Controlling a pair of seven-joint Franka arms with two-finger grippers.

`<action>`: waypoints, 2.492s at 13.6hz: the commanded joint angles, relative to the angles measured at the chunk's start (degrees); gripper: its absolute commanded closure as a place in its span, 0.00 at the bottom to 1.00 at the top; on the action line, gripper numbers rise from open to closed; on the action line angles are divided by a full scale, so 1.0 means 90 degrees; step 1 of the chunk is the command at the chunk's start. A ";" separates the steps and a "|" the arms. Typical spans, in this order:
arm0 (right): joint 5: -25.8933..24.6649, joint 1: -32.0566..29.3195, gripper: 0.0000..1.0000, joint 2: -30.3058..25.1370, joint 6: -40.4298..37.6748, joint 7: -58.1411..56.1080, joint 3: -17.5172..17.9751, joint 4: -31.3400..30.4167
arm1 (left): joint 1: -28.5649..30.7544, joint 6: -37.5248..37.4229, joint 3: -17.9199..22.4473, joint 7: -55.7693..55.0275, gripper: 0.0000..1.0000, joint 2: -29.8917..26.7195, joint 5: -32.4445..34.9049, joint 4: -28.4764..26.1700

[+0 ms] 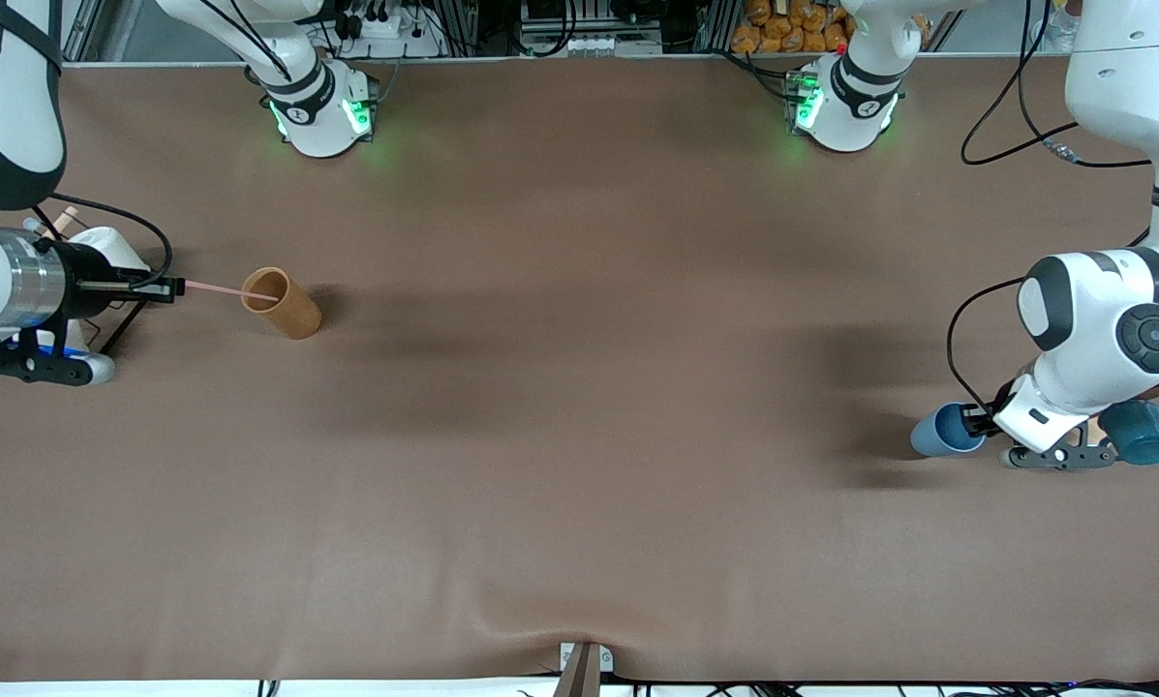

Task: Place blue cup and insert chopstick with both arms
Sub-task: 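Grasp the blue cup and pink chopstick with the left and right grippers, then lift the chopstick with the right gripper while the left gripper moves the cup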

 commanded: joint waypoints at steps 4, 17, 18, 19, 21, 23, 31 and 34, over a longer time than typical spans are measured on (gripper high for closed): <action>0.0347 -0.0063 1.00 0.0028 -0.0031 0.0110 0.0011 0.0047 | 0.0002 -0.0783 -0.0485 -0.0164 1.00 -0.0618 -0.0019 0.0060; 0.0523 -0.0034 1.00 0.0028 -0.0031 0.0364 0.0011 0.0037 | -0.0261 -0.1838 -0.0876 -0.0517 1.00 -0.0863 -0.0029 0.0791; 0.0523 -0.0044 1.00 0.0028 -0.0031 0.0364 0.0011 0.0037 | -0.0252 -0.2072 -0.0964 -0.0526 1.00 -0.0872 -0.0029 0.0947; 0.0523 -0.0034 1.00 0.0028 -0.0031 0.0364 0.0011 0.0037 | -0.0252 -0.2210 -0.1042 -0.0575 1.00 -0.0902 -0.0029 0.1074; 0.0523 -0.0044 1.00 0.0028 -0.0031 0.0364 0.0011 0.0047 | -0.0262 -0.2280 -0.1237 -0.0634 1.00 -0.0989 -0.0029 0.1125; 0.0523 -0.0034 1.00 0.0028 -0.0031 0.0364 0.0011 0.0037 | -0.0262 -0.2289 -0.1491 -0.0867 1.00 -0.1116 -0.0019 0.1125; 0.0738 -0.0034 1.00 0.0028 -0.0031 0.0618 0.0021 -0.0031 | -0.0612 -0.2407 -0.2731 -0.2895 1.00 -0.0825 -0.0029 0.1232; 0.0738 -0.0034 1.00 0.0018 -0.0031 0.0618 0.0011 -0.0041 | -0.1489 -0.2193 -0.2771 -0.4194 1.00 -0.0464 -0.0019 0.1203</action>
